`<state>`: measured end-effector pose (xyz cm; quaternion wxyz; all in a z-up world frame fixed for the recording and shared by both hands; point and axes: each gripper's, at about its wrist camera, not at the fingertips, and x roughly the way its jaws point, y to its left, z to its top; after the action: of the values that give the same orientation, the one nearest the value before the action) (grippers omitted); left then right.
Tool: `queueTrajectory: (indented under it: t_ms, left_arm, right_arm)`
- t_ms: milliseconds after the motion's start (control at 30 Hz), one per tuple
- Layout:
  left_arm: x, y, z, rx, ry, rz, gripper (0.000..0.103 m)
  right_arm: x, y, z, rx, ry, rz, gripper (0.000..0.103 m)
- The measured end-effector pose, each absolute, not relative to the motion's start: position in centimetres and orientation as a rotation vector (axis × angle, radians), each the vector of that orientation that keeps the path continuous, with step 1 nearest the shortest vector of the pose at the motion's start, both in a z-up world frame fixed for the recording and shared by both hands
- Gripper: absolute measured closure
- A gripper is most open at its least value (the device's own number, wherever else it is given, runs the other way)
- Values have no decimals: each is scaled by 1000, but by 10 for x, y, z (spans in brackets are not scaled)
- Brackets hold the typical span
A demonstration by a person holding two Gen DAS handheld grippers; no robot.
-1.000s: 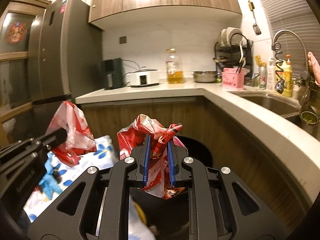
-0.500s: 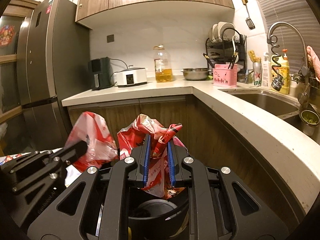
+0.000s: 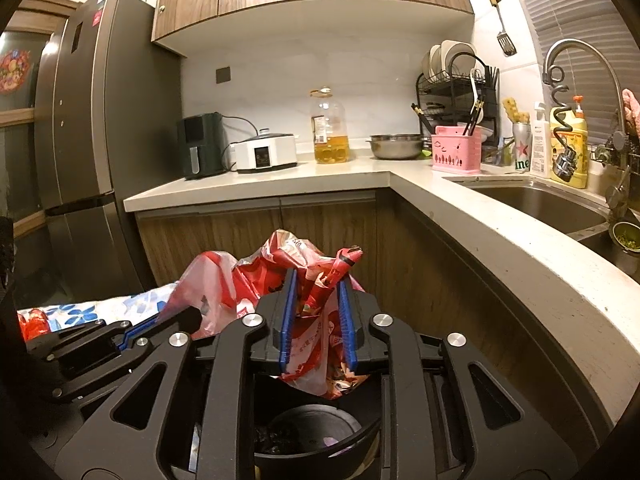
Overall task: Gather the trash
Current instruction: 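Open both tools to drop the snack bag and wrapper into the bin, then move both tools back to the table and grasp the blue glove with the right tool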
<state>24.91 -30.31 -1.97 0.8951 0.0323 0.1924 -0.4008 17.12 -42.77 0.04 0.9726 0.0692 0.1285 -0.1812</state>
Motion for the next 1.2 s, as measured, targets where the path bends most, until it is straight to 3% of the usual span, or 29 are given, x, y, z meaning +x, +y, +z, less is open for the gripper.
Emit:
queueTrajectory:
  t_ms: [33,100,267,600,933,1200]
  left_arm:
    - [251,-303,-21,61,405,-835,91]
    - [255,-303,-23,54,420,-843,70]
    - [262,-295,-28,40,432,-815,48]
    - [258,-267,-30,-35,452,-757,22]
    - [214,-205,-32,-6,445,-453,7]
    - [183,-125,-41,-57,466,-251,7]
  right_arm:
    - [172,-428,0,139,261,-364,79]
    - [175,-430,-1,141,267,-366,76]
    - [180,-435,-5,158,283,-373,64]
    - [172,-429,-16,148,313,-397,47]
    - [144,-387,-17,131,325,-345,23]
    - [128,-336,-20,133,342,-256,20]
